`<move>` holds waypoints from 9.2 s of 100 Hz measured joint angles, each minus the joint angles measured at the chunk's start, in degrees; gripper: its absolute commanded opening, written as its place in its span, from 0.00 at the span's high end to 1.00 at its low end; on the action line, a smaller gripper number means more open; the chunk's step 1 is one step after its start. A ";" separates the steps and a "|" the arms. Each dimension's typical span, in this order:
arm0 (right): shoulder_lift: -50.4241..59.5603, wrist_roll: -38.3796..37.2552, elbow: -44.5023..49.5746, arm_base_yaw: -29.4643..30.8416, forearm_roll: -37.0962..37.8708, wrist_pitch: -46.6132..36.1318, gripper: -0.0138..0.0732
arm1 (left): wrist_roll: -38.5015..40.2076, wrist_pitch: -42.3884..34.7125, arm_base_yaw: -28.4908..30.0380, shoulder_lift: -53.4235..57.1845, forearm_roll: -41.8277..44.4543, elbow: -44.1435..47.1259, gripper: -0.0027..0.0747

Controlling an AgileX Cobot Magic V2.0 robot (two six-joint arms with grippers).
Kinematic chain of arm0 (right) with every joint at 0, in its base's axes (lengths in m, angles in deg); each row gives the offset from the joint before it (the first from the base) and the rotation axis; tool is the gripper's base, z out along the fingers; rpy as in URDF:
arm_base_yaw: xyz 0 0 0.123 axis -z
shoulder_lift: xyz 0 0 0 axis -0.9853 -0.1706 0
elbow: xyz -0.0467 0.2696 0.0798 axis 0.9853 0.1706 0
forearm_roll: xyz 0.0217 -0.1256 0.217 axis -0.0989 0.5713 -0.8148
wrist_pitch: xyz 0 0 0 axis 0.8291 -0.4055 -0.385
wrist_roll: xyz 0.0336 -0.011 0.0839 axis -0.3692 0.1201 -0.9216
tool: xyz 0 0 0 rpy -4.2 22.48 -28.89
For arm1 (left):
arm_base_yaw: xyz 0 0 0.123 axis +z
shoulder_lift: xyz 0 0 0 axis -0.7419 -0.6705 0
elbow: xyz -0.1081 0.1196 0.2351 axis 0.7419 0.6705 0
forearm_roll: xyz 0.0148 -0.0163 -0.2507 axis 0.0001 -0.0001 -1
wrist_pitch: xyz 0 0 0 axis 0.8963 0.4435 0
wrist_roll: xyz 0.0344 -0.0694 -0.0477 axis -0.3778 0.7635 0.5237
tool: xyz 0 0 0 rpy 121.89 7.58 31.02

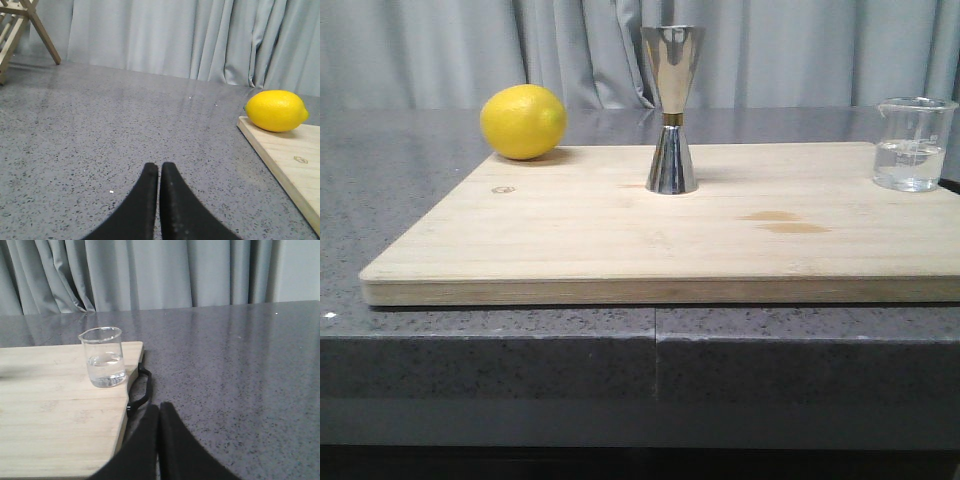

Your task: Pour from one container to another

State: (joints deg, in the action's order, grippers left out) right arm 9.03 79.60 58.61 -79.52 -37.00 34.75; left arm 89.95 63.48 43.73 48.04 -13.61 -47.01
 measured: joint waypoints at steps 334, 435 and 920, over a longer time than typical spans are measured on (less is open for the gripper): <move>-49.13 0.00 -18.60 -10.85 -0.10 -14.35 0.07 | 9.21 -47.50 -38.52 -89.45 19.25 -36.96 0.18; -68.26 0.00 -18.71 -10.85 4.76 -34.72 0.07 | 25.54 -51.08 -30.21 -102.84 39.39 -50.20 0.18; -86.94 12.44 -24.08 -10.74 -5.89 -52.36 0.50 | 35.55 -59.18 -30.09 -101.67 59.79 -57.75 0.99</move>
State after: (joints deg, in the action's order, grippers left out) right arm -77.91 92.04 34.53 -90.27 -42.90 -17.61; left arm 125.50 4.29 13.64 -53.62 46.18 -104.76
